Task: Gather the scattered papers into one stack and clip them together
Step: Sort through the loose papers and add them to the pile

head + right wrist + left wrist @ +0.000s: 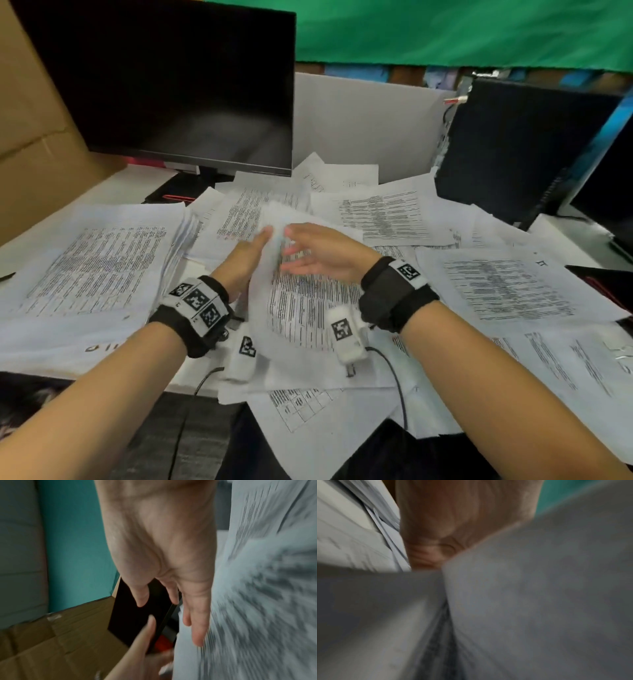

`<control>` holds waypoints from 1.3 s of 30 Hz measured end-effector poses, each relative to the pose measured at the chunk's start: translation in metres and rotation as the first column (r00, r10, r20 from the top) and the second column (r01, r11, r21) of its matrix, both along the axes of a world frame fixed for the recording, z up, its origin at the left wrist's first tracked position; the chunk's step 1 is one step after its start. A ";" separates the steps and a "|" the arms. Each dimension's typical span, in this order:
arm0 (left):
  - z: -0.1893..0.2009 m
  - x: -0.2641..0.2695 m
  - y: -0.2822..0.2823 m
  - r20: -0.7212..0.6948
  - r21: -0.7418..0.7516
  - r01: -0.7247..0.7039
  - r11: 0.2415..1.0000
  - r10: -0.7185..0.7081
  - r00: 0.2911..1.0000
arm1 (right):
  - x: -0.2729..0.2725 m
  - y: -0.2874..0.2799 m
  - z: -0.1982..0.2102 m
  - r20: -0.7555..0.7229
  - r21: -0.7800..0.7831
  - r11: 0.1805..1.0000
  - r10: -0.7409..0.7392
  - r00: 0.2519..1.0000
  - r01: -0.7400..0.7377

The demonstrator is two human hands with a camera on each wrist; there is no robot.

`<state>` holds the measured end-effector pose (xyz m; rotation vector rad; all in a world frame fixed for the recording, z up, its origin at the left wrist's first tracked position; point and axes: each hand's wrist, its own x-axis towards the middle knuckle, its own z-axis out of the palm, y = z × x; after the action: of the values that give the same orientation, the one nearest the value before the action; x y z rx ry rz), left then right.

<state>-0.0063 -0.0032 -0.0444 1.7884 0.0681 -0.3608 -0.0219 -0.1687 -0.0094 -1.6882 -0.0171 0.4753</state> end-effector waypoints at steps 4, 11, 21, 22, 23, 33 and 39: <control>-0.018 -0.001 0.002 -0.018 0.109 0.122 0.987 -0.121 0.993 | 0.002 -0.085 -0.006 0.137 -0.765 0.622 -0.098 0.986 0.168; 0.006 0.001 -0.022 0.159 -0.021 0.065 0.998 -0.061 0.985 | -0.041 -0.168 -0.008 -0.155 -0.987 0.075 -0.165 0.974 -0.144; -0.026 0.010 -0.047 0.053 -0.018 0.016 1.000 -0.015 0.998 | -0.022 -0.158 0.013 0.464 -0.826 0.296 -0.122 0.877 0.479; -0.029 0.010 -0.045 0.029 -0.030 0.024 0.999 -0.023 0.999 | -0.025 -0.143 0.019 0.540 -0.787 0.338 -0.031 0.841 0.517; -0.032 0.011 -0.043 0.012 -0.014 0.054 0.998 -0.054 0.998 | -0.030 -0.127 0.022 0.565 -0.784 0.363 0.085 0.820 0.503; -0.030 0.013 -0.039 -0.150 -0.274 -0.019 0.962 -0.024 0.988 | -0.035 -0.046 -0.020 -0.098 -0.849 0.348 0.636 0.766 -0.397; -0.046 0.023 -0.045 0.028 -0.019 0.019 1.000 -0.018 0.999 | 0.032 -0.105 -0.014 0.251 -0.710 0.686 0.034 0.967 0.160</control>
<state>0.0166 -0.0480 -0.0903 1.7753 0.0280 -0.3482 0.0100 -0.2739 -0.0239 -2.5313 0.0602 0.2112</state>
